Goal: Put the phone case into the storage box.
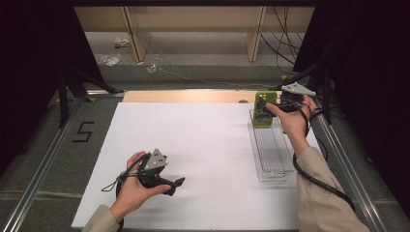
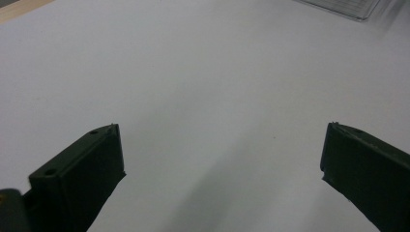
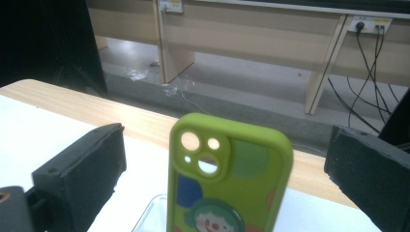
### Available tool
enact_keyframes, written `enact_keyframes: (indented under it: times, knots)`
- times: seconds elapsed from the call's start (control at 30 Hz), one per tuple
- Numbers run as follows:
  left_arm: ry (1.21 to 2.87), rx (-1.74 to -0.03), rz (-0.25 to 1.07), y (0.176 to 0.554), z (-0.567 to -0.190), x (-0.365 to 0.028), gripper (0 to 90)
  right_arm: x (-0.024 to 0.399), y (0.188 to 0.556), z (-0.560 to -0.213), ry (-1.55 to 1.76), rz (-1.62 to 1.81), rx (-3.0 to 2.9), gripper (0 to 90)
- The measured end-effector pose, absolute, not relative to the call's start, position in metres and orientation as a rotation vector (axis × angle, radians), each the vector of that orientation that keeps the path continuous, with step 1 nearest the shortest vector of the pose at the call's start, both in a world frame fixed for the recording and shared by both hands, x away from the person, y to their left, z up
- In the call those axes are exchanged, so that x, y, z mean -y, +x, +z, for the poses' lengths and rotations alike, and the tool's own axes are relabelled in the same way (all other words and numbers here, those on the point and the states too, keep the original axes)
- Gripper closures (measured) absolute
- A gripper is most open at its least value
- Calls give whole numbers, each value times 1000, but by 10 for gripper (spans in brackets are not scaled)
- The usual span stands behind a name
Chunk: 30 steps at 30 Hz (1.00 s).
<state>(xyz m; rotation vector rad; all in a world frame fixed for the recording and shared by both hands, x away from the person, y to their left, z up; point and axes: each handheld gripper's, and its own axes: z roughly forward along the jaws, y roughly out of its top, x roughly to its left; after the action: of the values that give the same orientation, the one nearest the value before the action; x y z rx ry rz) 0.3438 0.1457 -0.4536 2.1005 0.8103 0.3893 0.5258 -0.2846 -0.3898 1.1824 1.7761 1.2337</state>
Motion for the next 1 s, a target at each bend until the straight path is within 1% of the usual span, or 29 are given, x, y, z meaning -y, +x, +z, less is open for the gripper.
enact_keyframes:
  times: [0.57,1.0]
  knots:
    - [2099,-810,386,344,-454,-145,11,290,480,-390,1144,1270,-1827,37]
    - [2096,-813,391,344,-453,-145,11,278,454,-397,1075,1331,-1919,43]
